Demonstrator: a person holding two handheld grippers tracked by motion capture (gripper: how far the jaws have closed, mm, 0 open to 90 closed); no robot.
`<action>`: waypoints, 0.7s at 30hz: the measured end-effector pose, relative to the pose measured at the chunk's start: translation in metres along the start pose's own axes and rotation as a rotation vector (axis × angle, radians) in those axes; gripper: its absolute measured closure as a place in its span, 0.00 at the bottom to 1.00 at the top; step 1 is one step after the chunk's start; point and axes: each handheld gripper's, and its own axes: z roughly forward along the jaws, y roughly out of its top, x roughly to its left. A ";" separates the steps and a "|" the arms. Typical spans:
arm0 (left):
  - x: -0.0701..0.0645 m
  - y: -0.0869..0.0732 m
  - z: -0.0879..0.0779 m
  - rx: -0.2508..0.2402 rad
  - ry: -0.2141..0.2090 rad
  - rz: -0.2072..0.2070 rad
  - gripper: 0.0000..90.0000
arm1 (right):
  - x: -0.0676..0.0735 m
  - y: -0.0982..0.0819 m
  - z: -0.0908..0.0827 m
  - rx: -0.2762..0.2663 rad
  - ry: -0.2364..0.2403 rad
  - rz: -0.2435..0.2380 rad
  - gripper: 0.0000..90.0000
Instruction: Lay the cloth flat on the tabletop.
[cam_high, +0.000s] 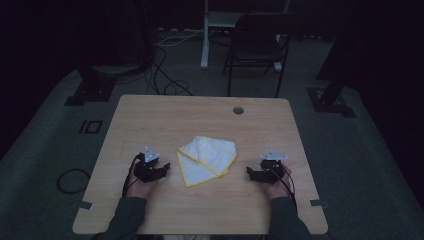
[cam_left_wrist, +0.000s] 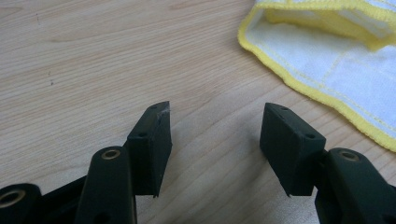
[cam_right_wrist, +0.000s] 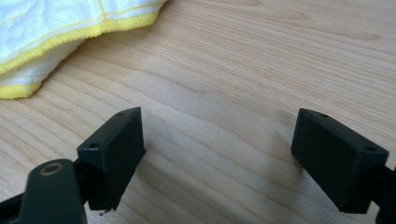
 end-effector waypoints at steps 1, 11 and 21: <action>0.000 0.000 0.000 0.000 0.000 0.000 0.49 | 0.000 0.000 0.000 0.000 0.002 -0.001 0.19; -0.001 0.000 -0.001 0.000 -0.001 0.002 0.51 | 0.003 0.000 -0.002 -0.003 0.018 -0.013 0.27; -0.001 -0.001 -0.001 -0.003 -0.002 -0.001 0.56 | 0.006 0.002 -0.008 0.013 0.032 -0.031 0.55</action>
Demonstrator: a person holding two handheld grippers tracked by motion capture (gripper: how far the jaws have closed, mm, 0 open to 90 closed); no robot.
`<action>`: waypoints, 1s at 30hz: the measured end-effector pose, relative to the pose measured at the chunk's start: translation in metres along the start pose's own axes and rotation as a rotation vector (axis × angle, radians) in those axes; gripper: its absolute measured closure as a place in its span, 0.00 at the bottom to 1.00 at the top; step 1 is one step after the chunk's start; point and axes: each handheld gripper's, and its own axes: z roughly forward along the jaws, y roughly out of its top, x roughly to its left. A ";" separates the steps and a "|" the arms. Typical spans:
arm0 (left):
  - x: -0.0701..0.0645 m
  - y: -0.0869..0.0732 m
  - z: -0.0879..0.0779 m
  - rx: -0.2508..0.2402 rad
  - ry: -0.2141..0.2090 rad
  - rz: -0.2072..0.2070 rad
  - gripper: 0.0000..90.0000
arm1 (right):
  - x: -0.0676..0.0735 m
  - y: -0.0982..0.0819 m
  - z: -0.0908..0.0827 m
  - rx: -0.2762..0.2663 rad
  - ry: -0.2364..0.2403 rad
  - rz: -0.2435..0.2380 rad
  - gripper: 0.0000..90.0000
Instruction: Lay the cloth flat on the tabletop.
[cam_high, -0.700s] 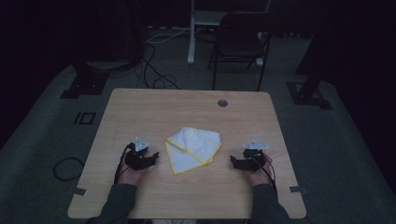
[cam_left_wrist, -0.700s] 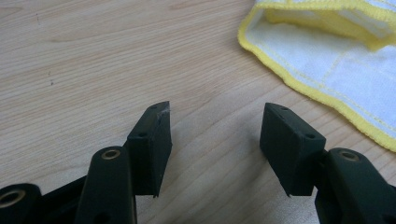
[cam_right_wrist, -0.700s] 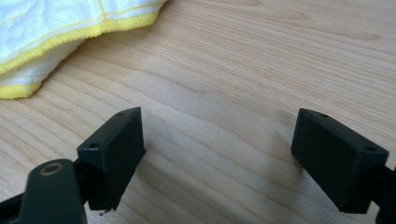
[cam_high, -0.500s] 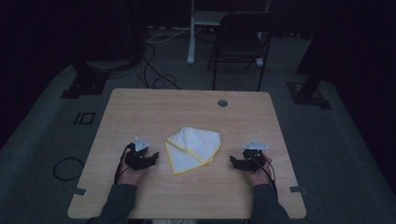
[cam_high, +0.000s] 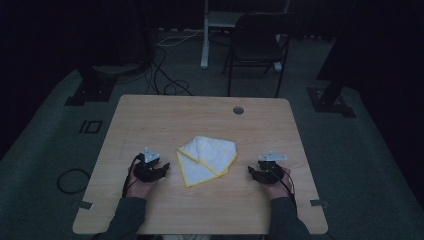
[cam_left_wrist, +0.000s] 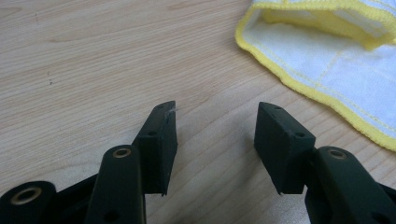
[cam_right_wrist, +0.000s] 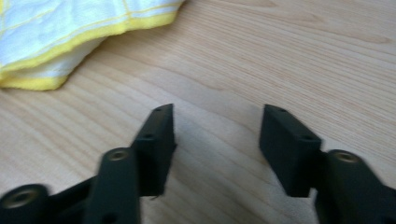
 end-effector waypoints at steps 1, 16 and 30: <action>0.000 0.000 0.000 -0.001 0.001 0.001 0.57 | 0.000 0.000 0.000 0.000 0.000 0.000 0.55; -0.012 0.002 -0.003 -0.016 -0.015 0.036 0.61 | 0.023 0.011 -0.018 -0.089 0.060 -0.082 0.67; -0.022 0.005 -0.012 -0.048 -0.054 0.033 0.61 | 0.043 0.019 -0.020 -0.117 0.098 -0.132 0.67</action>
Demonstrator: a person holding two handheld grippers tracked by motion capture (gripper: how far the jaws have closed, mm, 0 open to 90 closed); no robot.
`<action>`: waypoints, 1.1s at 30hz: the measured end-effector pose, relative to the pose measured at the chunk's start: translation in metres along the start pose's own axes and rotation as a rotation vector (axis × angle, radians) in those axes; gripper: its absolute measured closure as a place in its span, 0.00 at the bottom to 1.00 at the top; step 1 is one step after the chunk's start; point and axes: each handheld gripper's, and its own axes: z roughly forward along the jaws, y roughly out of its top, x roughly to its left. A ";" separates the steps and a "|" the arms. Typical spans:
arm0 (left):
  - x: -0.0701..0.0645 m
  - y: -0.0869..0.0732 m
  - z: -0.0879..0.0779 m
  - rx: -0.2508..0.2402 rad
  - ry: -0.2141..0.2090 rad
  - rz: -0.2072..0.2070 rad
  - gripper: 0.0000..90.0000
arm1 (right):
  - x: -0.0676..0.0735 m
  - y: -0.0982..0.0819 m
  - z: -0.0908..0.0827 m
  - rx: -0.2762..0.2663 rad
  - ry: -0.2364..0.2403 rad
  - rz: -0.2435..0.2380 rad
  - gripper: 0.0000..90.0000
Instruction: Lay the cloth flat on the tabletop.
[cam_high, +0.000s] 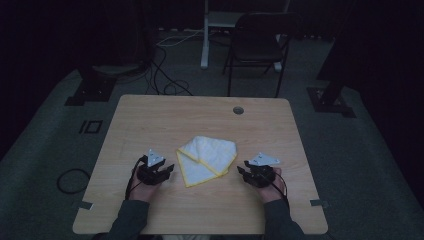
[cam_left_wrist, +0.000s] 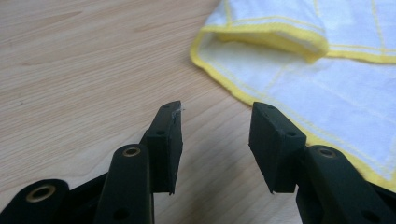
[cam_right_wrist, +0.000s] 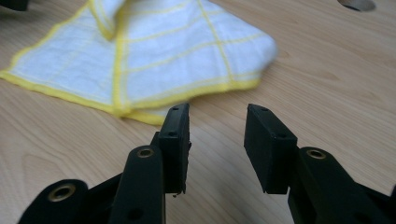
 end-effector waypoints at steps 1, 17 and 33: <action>-0.001 0.000 0.000 -0.001 -0.007 0.001 0.61 | 0.002 0.001 0.000 -0.002 0.005 -0.007 0.67; -0.030 0.007 0.006 0.004 -0.104 0.062 0.68 | 0.030 0.013 0.020 0.009 0.068 -0.121 0.74; -0.059 0.013 0.017 0.016 -0.182 0.117 0.74 | 0.046 0.022 0.045 0.026 0.137 -0.146 0.69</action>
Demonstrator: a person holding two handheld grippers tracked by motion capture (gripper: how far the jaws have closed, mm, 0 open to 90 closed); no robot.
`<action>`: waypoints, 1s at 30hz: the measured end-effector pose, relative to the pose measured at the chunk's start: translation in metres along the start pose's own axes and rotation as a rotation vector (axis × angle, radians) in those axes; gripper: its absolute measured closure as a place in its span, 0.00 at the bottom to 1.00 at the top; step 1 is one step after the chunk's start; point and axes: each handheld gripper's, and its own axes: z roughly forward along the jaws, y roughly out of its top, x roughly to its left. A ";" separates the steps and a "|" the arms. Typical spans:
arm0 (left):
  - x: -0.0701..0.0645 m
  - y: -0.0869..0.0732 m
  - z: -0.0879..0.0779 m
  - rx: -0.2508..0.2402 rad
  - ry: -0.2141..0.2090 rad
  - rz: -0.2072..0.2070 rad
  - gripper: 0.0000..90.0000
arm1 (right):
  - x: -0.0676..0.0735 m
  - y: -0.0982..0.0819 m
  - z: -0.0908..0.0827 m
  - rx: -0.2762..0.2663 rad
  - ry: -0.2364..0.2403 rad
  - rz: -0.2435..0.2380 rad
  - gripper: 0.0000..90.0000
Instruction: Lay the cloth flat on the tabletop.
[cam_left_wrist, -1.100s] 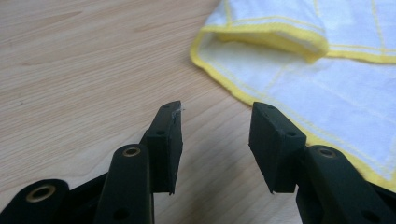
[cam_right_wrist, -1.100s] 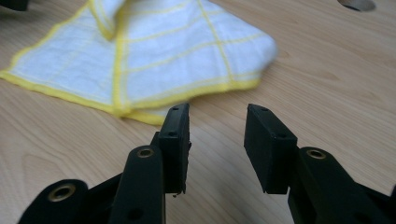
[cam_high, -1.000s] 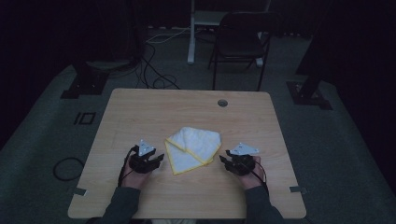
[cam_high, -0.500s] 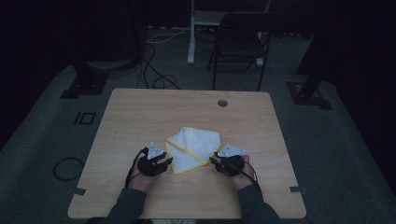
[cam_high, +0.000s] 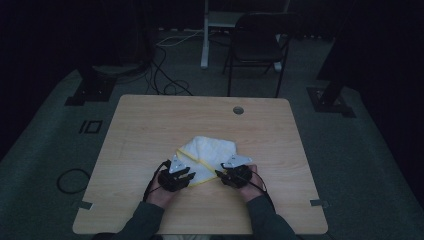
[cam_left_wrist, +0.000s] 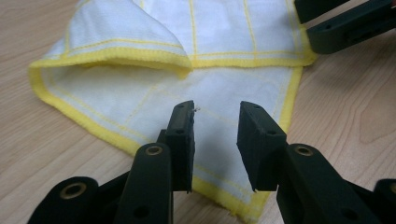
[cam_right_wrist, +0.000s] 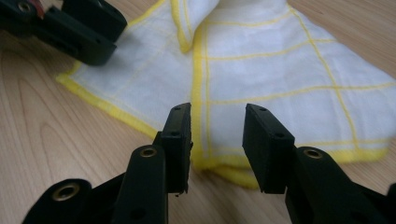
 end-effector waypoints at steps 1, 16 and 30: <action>-0.001 0.000 0.001 0.001 -0.001 0.000 0.74 | 0.000 0.001 0.002 0.003 0.005 -0.001 0.68; -0.015 0.000 0.016 0.040 -0.024 0.046 0.75 | 0.000 0.002 0.025 0.069 -0.003 -0.023 0.77; -0.011 -0.001 0.011 0.061 -0.002 0.073 0.91 | -0.008 0.015 0.012 0.032 -0.030 -0.021 0.97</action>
